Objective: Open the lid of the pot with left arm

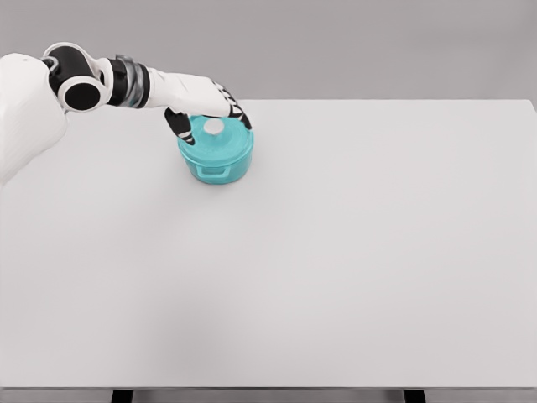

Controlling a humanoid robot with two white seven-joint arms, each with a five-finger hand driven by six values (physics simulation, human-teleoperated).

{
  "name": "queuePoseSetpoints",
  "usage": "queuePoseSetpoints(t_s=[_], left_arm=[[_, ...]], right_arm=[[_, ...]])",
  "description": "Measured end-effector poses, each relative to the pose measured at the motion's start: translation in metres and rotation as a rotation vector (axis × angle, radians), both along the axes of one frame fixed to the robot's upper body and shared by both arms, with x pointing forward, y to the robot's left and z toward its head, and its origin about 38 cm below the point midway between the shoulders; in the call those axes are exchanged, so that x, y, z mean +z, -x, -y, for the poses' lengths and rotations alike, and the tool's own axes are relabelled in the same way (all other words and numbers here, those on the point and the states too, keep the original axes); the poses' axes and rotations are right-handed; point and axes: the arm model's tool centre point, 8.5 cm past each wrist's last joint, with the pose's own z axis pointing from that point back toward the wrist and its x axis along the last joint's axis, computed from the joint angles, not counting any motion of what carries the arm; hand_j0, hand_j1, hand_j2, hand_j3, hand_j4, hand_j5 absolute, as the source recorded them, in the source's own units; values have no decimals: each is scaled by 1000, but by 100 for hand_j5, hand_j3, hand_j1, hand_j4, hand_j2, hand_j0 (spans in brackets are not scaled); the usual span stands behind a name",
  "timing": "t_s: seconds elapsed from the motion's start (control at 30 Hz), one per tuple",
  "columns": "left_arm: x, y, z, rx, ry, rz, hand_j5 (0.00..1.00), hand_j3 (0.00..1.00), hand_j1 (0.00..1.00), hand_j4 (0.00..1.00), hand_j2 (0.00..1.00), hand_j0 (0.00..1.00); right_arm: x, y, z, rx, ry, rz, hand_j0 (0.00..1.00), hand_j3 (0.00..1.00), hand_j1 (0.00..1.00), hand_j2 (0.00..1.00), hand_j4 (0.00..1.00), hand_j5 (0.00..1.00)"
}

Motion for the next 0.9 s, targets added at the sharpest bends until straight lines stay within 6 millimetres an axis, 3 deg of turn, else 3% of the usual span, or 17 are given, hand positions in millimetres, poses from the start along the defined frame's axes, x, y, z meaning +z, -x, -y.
queuePoseSetpoints(t_s=[0.17, 0.9], left_arm=[[-3, -2, -2, 10, -15, 1, 80, 80, 80, 80, 80, 80], [-14, -5, 5, 16, -28, -13, 79, 79, 79, 79, 79, 79]], right_arm=[[0, 0, 0, 0, 0, 0, 100, 100, 100, 100, 100, 100], [0, 0, 0, 0, 0, 0, 100, 100, 100, 100, 100, 100]])
